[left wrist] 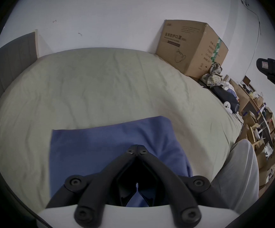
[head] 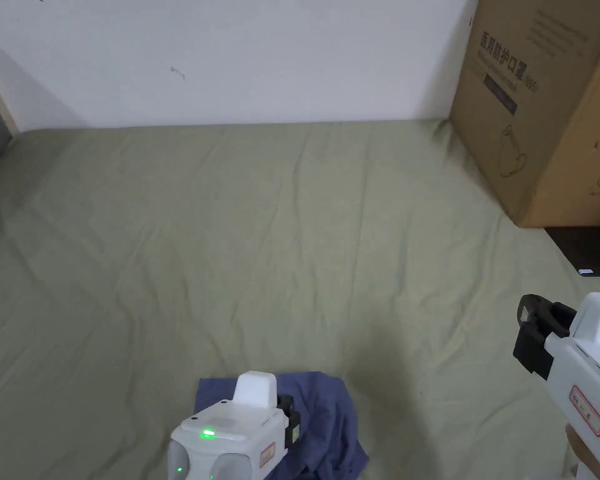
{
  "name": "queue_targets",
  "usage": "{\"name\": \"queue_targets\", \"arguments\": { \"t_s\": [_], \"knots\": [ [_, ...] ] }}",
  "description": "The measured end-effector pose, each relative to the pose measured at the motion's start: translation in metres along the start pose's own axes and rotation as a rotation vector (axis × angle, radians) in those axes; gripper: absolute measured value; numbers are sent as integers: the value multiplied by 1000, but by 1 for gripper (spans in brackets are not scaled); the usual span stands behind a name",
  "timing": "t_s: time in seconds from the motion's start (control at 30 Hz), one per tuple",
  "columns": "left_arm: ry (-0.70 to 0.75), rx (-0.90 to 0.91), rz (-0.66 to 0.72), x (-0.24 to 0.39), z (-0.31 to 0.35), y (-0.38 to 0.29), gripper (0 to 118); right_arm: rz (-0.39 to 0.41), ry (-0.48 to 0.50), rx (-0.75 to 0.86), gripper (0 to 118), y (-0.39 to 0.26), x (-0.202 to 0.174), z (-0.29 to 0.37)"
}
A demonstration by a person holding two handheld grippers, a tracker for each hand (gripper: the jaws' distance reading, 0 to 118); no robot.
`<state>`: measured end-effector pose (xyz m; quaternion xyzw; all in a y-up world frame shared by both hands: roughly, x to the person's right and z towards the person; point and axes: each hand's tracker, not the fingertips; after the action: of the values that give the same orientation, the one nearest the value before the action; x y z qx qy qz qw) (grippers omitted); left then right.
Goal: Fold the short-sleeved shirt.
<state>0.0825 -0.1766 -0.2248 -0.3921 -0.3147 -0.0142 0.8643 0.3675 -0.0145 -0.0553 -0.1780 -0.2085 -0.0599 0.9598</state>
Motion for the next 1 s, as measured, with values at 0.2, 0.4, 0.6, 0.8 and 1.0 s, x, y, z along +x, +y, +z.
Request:
{"name": "queue_targets", "arguments": {
  "t_s": [0.2, 0.4, 0.6, 0.8, 1.0],
  "knots": [
    [-34, -42, -58, 23, -36, -3, 0, 2, -27, -20, 0, -3, 11, -3],
    [-28, -86, -67, 40, -56, -21, 0, -2, -42, -36, 0, -6, 15, -7],
    [-29, -89, -86, 38, -47, -12, 0, -1, -28, -32, 0, -3, 8, -7],
    [-49, 118, -115, 28, 17, 31, 0, 7, 18, 14, 0, 8, -12, 1],
    [40, 359, -184, 1, 91, 76, 0, 13, 63, 89, 0, 23, -39, 11]
  ]
}}
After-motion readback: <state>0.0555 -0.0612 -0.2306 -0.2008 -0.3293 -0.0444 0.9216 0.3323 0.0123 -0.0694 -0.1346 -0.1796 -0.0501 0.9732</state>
